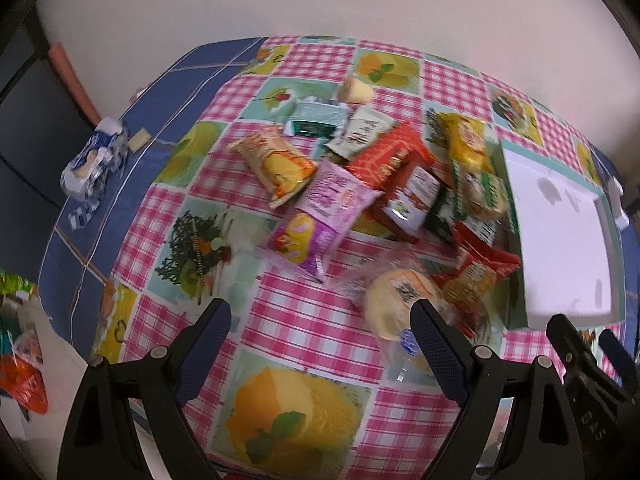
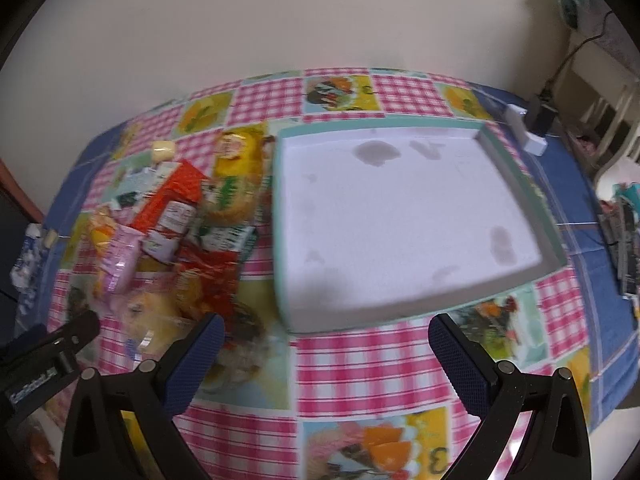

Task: Organize snacks
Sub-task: 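Grasp the clear-wrapped cream bun with left tool while right tool grasps red snack bag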

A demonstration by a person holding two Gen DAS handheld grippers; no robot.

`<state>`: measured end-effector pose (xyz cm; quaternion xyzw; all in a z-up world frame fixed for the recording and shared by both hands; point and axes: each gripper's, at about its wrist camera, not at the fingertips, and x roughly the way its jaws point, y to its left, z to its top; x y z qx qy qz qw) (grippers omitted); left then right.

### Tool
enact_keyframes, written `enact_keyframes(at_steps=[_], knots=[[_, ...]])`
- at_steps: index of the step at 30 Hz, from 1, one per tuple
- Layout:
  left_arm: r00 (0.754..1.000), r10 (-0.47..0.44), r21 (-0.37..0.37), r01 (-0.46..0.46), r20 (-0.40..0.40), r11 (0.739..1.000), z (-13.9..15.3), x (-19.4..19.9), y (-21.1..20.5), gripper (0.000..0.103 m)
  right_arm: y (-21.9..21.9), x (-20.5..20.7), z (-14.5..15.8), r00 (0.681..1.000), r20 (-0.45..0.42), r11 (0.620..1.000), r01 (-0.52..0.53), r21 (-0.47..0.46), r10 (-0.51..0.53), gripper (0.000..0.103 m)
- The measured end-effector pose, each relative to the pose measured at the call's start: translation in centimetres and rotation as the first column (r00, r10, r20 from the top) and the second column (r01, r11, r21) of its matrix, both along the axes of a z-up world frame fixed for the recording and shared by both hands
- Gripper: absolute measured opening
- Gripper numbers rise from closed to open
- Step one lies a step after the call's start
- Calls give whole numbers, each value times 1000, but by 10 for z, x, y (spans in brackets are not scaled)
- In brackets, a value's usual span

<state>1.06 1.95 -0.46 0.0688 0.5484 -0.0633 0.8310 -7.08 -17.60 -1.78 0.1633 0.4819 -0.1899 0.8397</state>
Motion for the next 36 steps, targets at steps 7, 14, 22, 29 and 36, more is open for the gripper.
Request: enact_keyframes(at_steps=[7,14,22,29,36], knots=[[994,100,-56,-102,-35,993,-4,19,36,91,30,29,-1,996,25,994,-88,63,87,103],[989,110,-114,-121,-97,986,-14,26,41,91,37,48,-13,994,18,986,-109,123,108,97],[958,136,-227,-195,-251,954,-37,34,36,90,31,56,-31,994,-12,975,-104,196,108,72],[916,161,-293,-278,-367,915,-53,37,22,87,33,64,-42,992,-24,962,-117,248,126,59],[880,192,-319,-350,-435,881,-67,42,14,74,35,68,-45,991,-13,955,-126,267,135,52]])
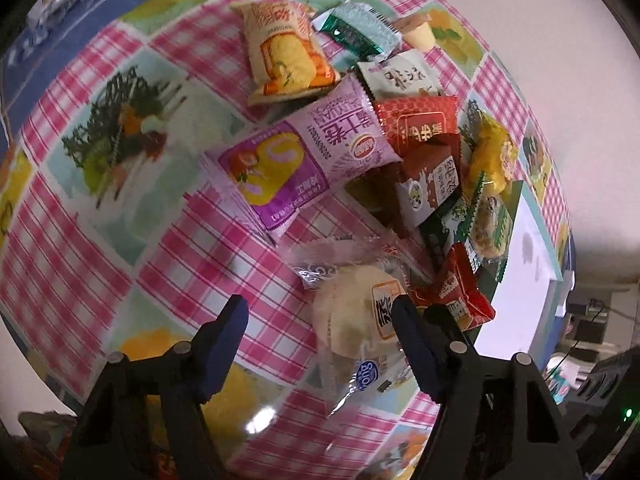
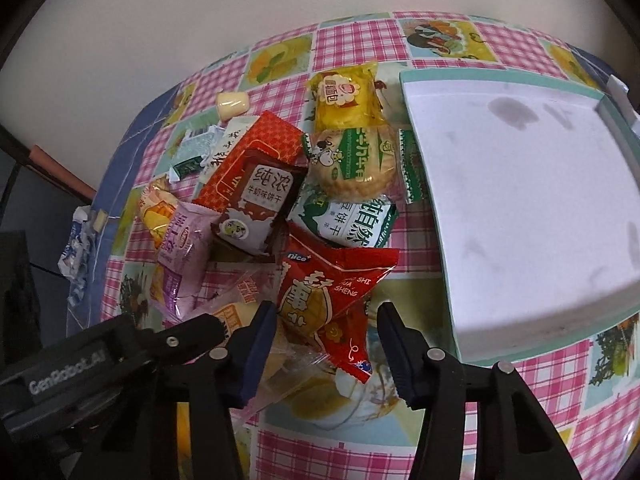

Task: Organize snacks
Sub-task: 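Grasp the clear-wrapped cream bun with left tool while right tool grasps red snack bag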

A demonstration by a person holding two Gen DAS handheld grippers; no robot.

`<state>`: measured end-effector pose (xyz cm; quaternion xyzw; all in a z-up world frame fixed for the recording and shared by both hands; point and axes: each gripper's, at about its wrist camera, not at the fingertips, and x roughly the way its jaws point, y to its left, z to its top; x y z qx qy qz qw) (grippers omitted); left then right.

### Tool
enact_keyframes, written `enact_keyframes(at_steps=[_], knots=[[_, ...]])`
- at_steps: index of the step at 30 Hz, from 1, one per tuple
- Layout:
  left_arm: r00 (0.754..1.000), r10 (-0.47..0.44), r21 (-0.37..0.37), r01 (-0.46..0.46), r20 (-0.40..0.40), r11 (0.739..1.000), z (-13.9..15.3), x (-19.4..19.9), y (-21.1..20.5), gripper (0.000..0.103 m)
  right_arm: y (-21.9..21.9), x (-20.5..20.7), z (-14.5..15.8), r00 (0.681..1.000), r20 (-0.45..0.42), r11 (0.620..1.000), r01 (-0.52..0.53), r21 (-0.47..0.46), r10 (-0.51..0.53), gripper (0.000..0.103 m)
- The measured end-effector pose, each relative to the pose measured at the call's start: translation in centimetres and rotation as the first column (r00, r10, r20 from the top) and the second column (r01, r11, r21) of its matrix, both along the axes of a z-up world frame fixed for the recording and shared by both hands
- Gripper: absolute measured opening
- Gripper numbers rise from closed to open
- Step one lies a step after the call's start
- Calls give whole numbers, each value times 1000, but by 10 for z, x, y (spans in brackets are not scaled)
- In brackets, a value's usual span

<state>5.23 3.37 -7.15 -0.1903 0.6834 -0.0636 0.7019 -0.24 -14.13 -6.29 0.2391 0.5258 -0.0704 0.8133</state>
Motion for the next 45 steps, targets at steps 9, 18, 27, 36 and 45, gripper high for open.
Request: enact_keyframes(at_steps=[9,18,27,36,45], knots=[[992,82,-141,-96,-101,985,-22,-7,3,64,-5,-1,-1,1000,9,998,14,60,-15,49],[992,99,-158,-110,-79,981,-25,-10,0,48,-1,0,0,1000,13,999,-10,34,9,49],[986,157,-89,-161,-48,983,-11,-6,33,48,-3,9,-4,1000,13,999,10,53,-10,62],[984,171,-87,-175,-52,981,-17,5,27,48,-6,16,-12,1000,10,992,17,128,-18,63],[983,175,-94,-180,-54,979,-22,7,27,49,-3,21,-22,1000,-23,993,21,117,-19,63]])
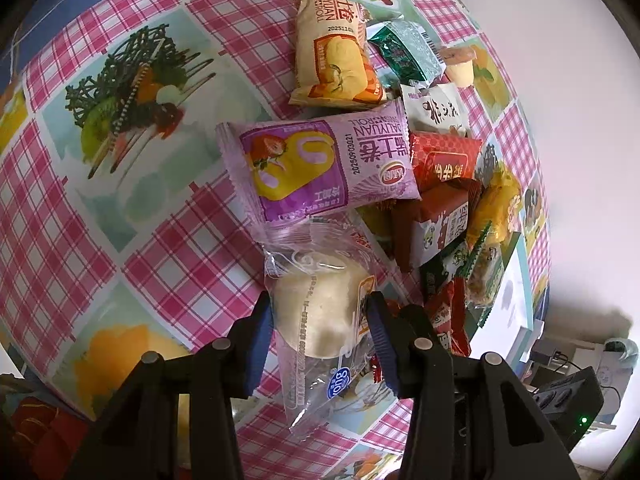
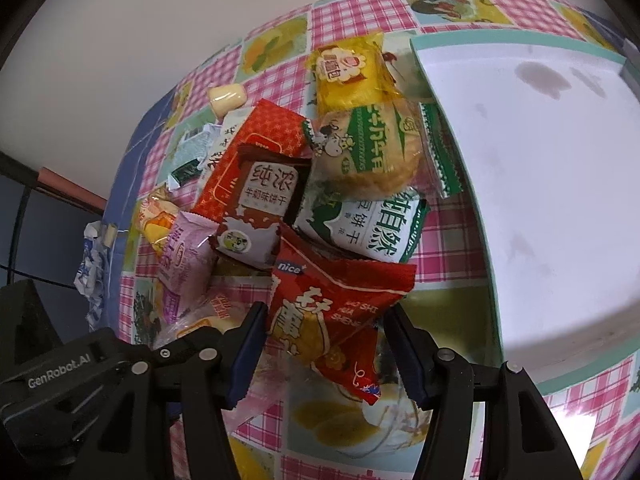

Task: Organize snacks
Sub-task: 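Grasp the clear-wrapped cream bun with left tool while right tool grasps red snack bag, then carry both snacks over the white tray and open both tools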

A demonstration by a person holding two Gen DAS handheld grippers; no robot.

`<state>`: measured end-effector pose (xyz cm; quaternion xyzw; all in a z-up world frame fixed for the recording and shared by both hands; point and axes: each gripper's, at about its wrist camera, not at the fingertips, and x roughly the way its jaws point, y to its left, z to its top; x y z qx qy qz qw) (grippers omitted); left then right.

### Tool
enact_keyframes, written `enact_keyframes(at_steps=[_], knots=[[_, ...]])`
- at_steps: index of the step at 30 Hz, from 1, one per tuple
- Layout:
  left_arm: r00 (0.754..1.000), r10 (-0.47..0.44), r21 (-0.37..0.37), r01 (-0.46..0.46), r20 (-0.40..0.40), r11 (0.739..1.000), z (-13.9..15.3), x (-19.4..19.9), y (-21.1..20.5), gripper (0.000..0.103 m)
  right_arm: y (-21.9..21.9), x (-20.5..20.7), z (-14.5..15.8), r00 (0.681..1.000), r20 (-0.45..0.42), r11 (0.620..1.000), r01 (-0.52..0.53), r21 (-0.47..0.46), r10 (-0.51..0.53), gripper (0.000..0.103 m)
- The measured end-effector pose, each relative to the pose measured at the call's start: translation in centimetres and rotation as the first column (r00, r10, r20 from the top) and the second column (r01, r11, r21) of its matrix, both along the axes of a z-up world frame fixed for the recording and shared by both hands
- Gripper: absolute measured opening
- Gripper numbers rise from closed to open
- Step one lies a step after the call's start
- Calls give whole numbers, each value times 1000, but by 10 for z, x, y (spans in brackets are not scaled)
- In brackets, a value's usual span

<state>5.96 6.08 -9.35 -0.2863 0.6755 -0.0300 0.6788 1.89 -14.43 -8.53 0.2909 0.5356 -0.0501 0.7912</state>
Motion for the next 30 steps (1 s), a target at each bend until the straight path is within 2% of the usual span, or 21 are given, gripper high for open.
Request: enact_keyframes(at_steps=[9,15,21,30], knots=[[999,-27,33,27,16,999,0,0,-15,54,-3,-1,0,1000,9,1000,6,-5,-6,56],[997,-59,55,57,39,997,4,2,-24,50,-2,-4,5,1000,12,1000,-7,-18,7,50],[995,-82,33,80,57,996,12,0,-30,47,-5,-6,12,1000,24,1000,1,-9,-1,47],[978,-115,61,106,172,992,43,-2,-38,47,-19,-16,43,992,114,999,48,10,-48,46]])
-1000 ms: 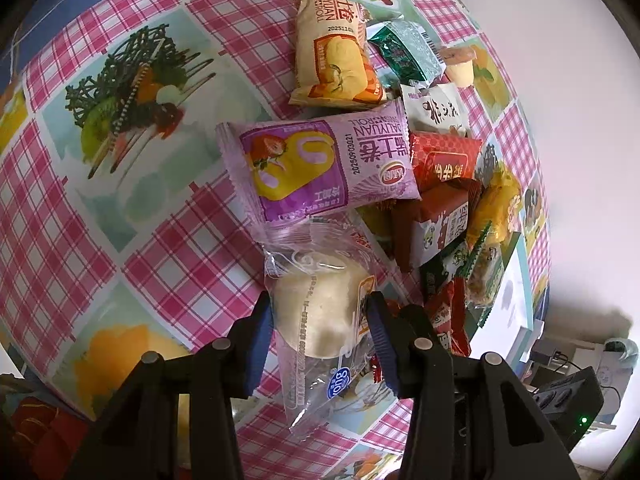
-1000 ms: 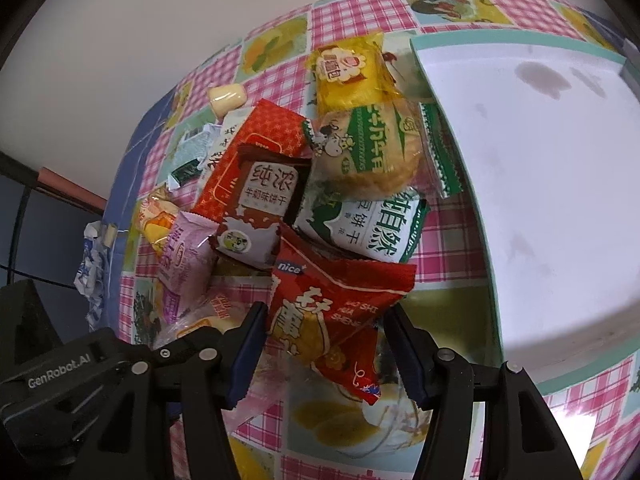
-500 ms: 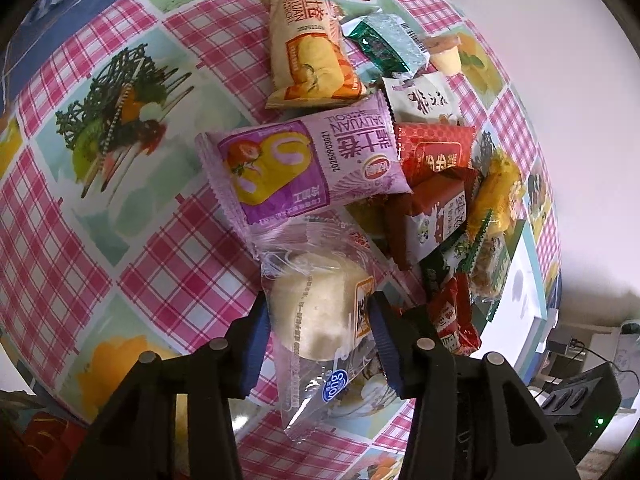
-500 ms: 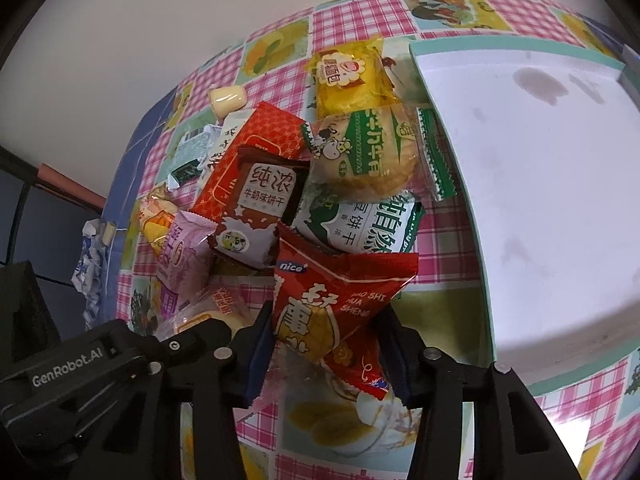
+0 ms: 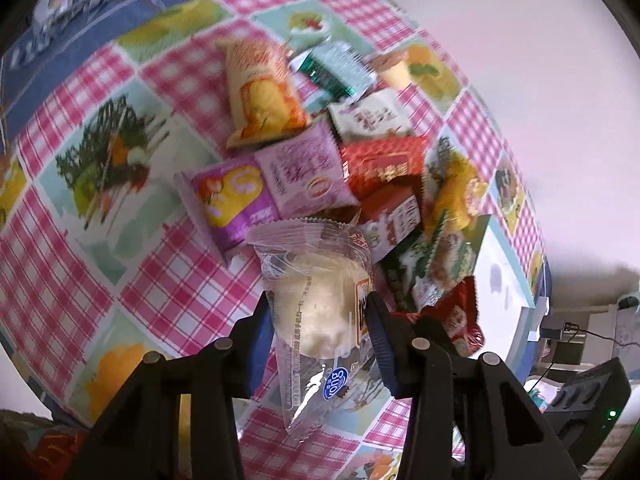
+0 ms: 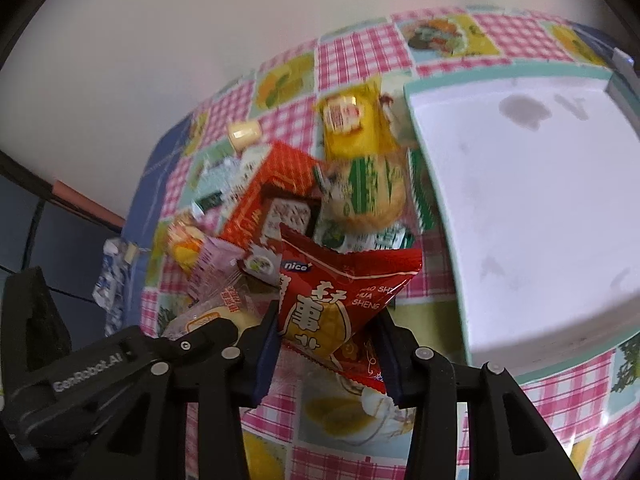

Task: Organize snacks
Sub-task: 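Carry both snacks over the white tray and open both tools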

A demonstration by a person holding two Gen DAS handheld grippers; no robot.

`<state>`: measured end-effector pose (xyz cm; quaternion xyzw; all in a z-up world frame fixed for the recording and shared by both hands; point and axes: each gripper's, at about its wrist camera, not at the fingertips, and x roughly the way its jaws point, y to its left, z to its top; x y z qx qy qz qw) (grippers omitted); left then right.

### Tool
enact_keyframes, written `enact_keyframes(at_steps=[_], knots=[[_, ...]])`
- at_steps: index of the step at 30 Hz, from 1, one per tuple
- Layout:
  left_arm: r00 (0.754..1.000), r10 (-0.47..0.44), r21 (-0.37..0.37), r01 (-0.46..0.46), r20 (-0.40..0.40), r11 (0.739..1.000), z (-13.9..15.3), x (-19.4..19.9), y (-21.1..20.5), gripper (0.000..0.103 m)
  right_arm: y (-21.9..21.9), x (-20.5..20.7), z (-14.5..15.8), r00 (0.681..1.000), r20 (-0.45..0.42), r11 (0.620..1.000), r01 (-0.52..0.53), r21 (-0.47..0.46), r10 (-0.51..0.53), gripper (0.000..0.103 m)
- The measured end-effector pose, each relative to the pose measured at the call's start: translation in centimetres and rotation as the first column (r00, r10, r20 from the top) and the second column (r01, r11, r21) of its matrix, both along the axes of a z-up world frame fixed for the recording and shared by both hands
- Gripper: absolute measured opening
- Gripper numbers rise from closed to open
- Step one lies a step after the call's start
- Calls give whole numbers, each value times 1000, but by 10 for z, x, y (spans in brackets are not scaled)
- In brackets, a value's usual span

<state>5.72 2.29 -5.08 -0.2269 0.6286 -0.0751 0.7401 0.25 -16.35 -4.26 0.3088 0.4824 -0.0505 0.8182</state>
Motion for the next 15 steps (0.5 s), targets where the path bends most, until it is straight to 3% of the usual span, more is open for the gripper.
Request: enact_keyframes(at_steps=[9,15], knots=[[990,-81,3,81,114,997,29,-7,-27,47,-39,-14,22,989,14,988,145,-50,-144,46],[959,-229,47,224,170,973,37,-5,-81,47,-93,-36,13,945,-15,939,321,-125,-325,46]])
